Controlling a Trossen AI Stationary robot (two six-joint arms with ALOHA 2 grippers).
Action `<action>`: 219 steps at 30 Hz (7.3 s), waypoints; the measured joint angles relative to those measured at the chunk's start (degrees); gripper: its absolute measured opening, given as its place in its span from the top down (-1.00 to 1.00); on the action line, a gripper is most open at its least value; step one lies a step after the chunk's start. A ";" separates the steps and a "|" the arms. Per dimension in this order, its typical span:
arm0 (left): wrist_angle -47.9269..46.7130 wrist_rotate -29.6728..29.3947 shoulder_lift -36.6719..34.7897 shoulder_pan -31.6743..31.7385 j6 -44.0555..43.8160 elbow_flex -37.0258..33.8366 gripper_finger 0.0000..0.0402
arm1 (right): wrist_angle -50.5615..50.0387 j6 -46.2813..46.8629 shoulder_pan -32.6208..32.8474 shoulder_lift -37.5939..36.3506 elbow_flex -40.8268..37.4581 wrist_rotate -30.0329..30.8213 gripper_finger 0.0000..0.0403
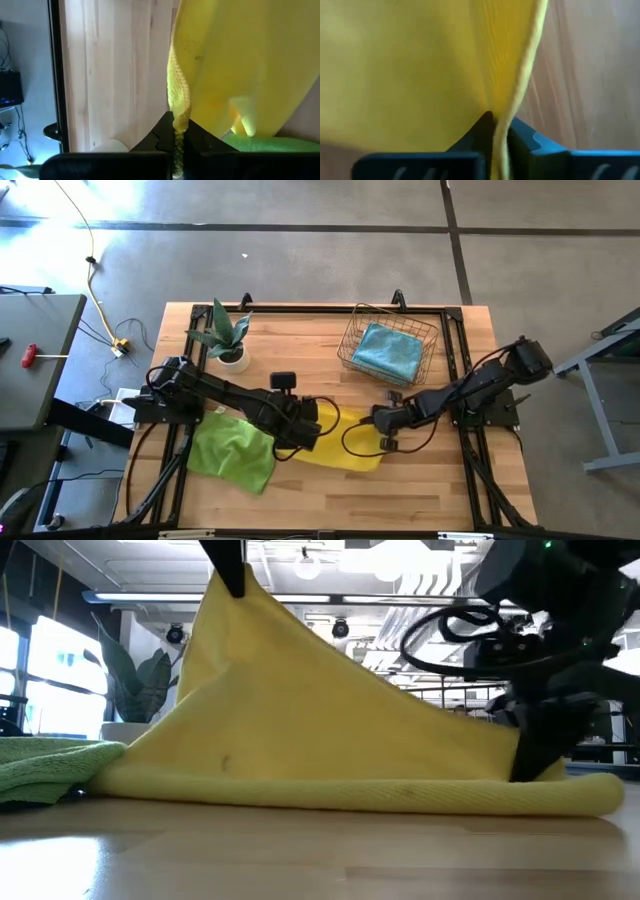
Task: Fold microfiber towels
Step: Fold the yellow microfiber towel
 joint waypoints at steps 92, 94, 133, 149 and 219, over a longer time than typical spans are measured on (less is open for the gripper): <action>45.14 16.73 2.77 -17.79 -12.07 -22.97 1.00 | -42.09 17.81 24.53 20.09 43.10 -12.45 1.00; 43.98 16.68 3.20 -17.44 -12.07 -22.97 1.00 | -42.39 16.98 24.30 19.92 43.10 -12.38 1.00; 34.57 -1.55 3.15 -2.14 -16.55 -30.49 1.00 | -27.74 6.13 1.21 4.75 13.42 -10.22 0.92; 34.96 -2.17 3.32 0.39 -15.03 -30.45 1.00 | -27.01 4.56 -1.31 4.75 13.20 -8.72 0.60; 50.97 12.50 4.02 -6.64 1.44 -37.13 0.62 | -0.87 74.47 16.94 -12.04 -9.84 2.26 0.08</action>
